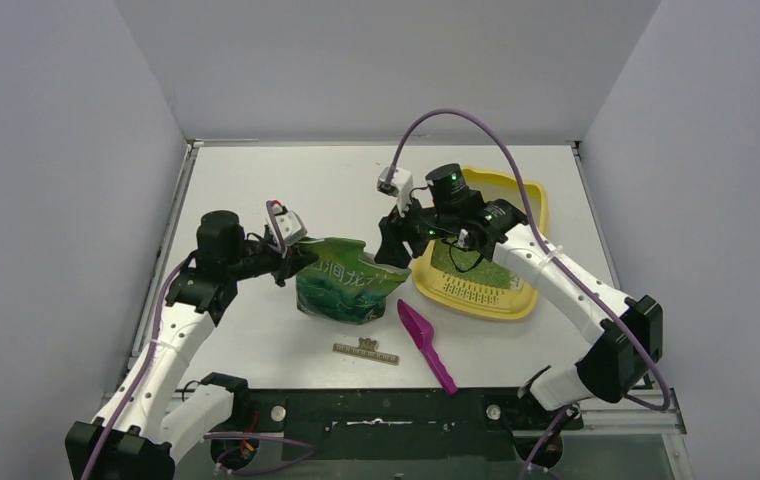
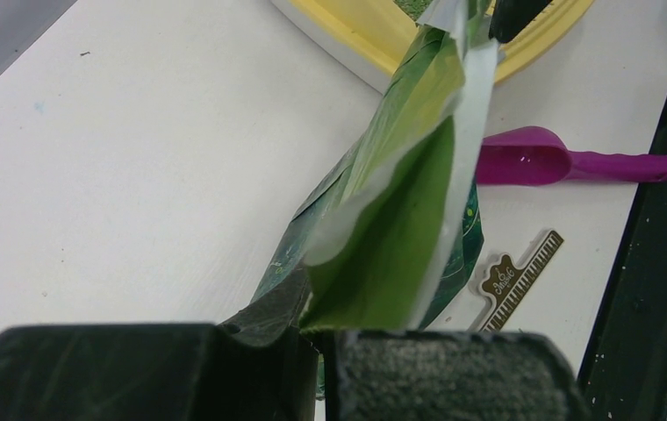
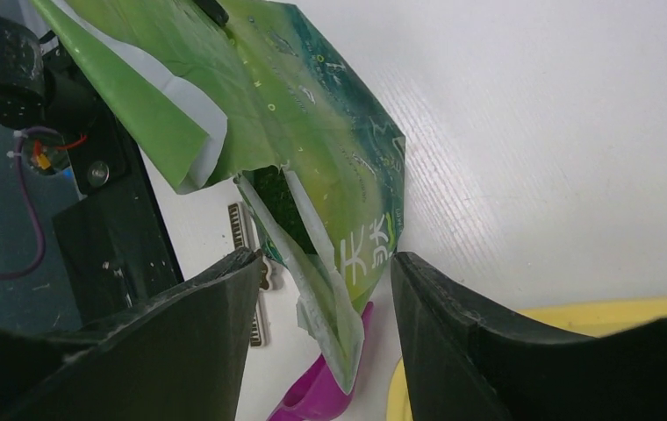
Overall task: Fill the litter box with clean litter
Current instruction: Open the cat litter bag at the center of the board.
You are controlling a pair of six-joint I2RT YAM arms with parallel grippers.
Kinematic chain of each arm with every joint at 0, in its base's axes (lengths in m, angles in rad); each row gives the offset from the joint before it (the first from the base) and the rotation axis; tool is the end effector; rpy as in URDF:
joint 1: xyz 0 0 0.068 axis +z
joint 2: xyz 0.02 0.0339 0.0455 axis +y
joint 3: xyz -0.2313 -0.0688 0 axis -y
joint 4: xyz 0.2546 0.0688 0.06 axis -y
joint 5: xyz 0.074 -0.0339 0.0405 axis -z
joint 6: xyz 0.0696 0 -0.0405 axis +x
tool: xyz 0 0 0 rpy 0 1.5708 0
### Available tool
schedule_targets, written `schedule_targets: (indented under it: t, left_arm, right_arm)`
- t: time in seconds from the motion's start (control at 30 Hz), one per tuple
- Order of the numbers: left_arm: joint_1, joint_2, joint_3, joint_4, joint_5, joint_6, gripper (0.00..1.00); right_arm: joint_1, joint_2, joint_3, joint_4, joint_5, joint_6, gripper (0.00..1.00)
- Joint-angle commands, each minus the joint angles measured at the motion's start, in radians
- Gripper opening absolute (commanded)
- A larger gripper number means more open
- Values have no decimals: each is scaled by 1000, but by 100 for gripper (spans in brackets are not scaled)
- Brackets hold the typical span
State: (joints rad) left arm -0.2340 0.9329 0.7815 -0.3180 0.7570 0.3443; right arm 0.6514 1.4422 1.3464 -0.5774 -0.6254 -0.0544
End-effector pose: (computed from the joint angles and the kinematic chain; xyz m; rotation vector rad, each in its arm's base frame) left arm 0.2361 -0.1054 0.2639 0.9930 1.7000 -0.6947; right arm 0.2548 0.2455 0.2969 -1.1117 1.9999 1.0188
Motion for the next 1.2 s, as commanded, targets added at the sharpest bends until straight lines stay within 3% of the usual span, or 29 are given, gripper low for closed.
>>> schedule_targets:
  t: [0.0, 0.37, 0.57, 0.67, 0.8, 0.93, 1.07, 1.17]
  left_arm:
    - [0, -8, 11, 11, 1, 13, 0]
    - [-2, -8, 13, -5, 8, 34, 0]
    - [-4, -13, 12, -10, 3, 43, 0]
    - [-6, -14, 13, -16, -3, 48, 0]
    - [-11, -11, 15, -23, -10, 54, 0]
    - [-19, -8, 12, -28, -18, 58, 0]
    - [-24, -6, 17, -44, -33, 69, 0]
    - [-27, -14, 10, -34, -30, 70, 0]
  right_arm:
    - [30, 26, 27, 16, -32, -73, 56]
    - [32, 109, 35, 57, 17, -53, 43]
    - [33, 118, 38, 64, 27, -42, 42]
    - [32, 104, 43, 76, 65, -18, 47]
    - [31, 56, 21, 124, 89, 8, 46]
    - [72, 44, 11, 162, 216, 42, 42]
    - [118, 117, 81, 4, 232, -78, 46]
    - [113, 140, 87, 2, 187, -76, 43]
